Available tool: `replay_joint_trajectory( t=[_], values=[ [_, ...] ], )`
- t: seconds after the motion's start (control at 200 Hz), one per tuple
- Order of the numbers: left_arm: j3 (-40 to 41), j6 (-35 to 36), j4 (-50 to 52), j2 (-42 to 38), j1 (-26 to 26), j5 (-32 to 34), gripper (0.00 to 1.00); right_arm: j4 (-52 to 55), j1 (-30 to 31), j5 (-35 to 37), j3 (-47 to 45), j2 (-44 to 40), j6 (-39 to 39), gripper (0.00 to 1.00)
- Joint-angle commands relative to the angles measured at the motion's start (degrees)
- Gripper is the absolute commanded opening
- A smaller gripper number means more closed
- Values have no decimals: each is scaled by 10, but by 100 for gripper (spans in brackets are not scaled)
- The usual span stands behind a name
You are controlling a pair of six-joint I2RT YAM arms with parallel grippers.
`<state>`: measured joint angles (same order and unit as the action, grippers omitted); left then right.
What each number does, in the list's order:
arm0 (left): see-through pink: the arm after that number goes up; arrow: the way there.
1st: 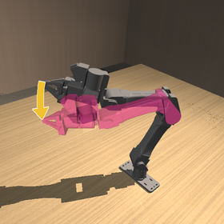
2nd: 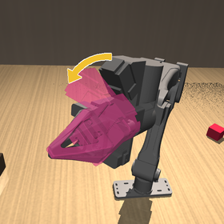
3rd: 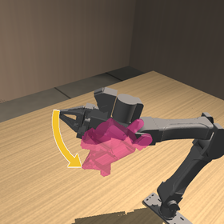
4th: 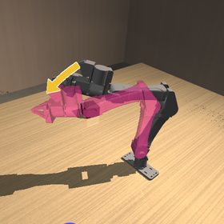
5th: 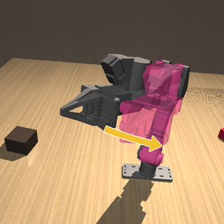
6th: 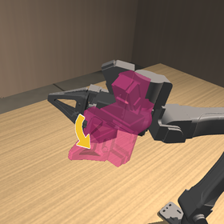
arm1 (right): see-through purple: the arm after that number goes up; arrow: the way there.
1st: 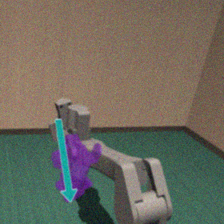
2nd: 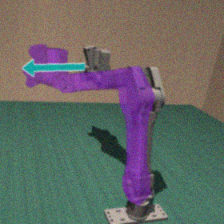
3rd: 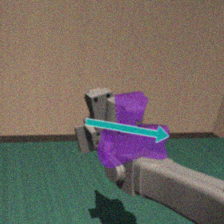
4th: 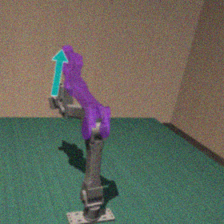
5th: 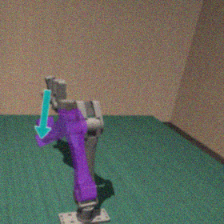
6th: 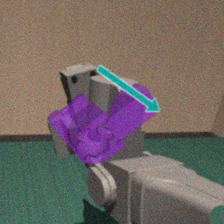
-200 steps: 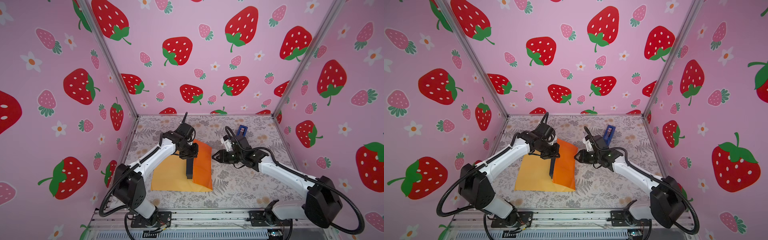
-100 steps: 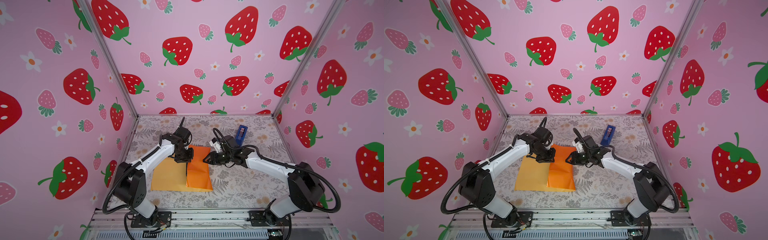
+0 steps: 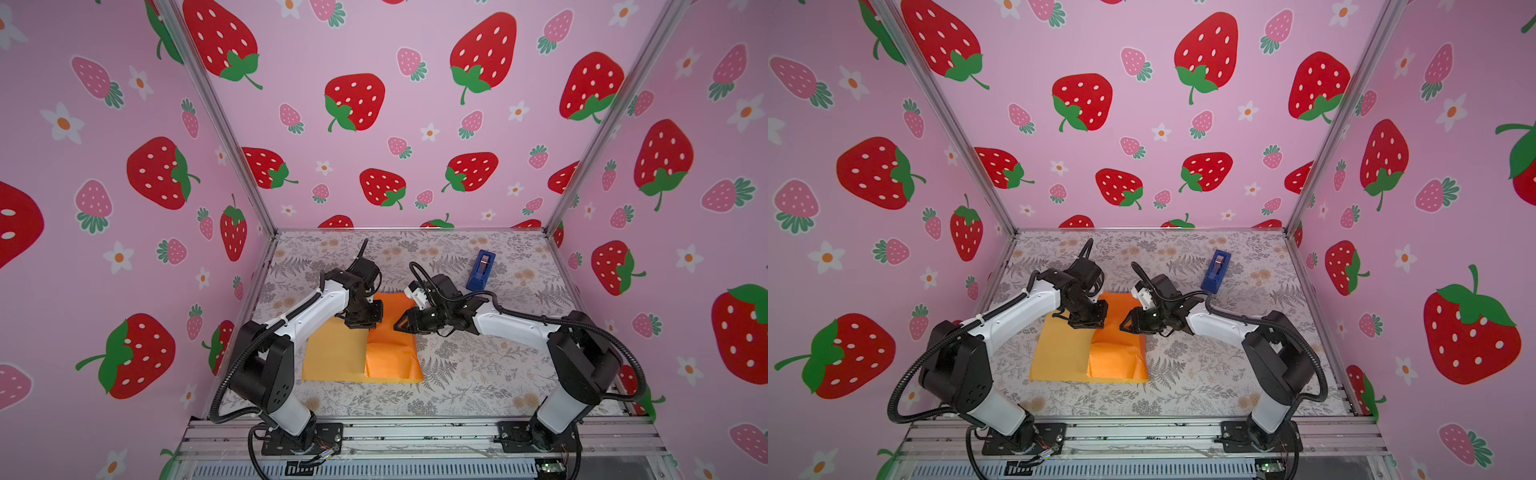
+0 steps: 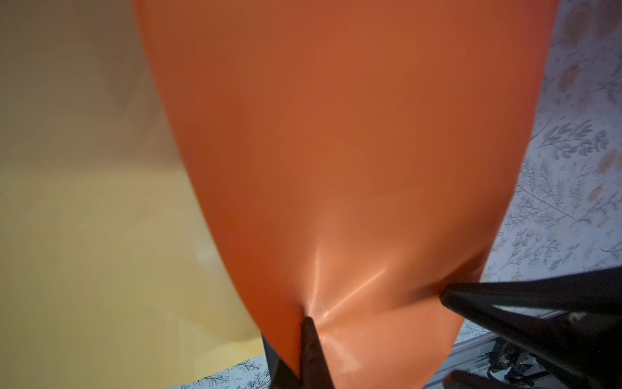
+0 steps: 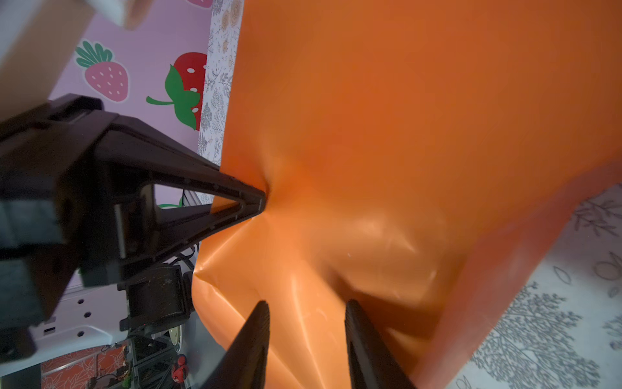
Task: Wrap a gift box in wrapping paper
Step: First fold the wrapping paper around the gift box, then smooth out the wrapping paper on the gift box.
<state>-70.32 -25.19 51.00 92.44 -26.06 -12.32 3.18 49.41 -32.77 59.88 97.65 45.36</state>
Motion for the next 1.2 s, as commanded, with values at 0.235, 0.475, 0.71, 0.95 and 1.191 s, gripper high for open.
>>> replay_joint_trajectory(
  t=[0.235,0.475,0.71,0.95,1.191],
  values=[
    [-21,14,57,-30,12,87,34,-1,5,4,1,26,3,40],
    [3,11,28,-44,29,9,50,0,6,3,-2,27,1,40],
    [60,-2,-38,-19,40,-39,54,0,5,2,-3,26,1,40],
    [75,5,-73,7,45,-58,46,8,6,3,4,17,0,40],
    [88,6,-103,19,45,-121,37,30,-30,60,0,-57,3,43]
  ],
)
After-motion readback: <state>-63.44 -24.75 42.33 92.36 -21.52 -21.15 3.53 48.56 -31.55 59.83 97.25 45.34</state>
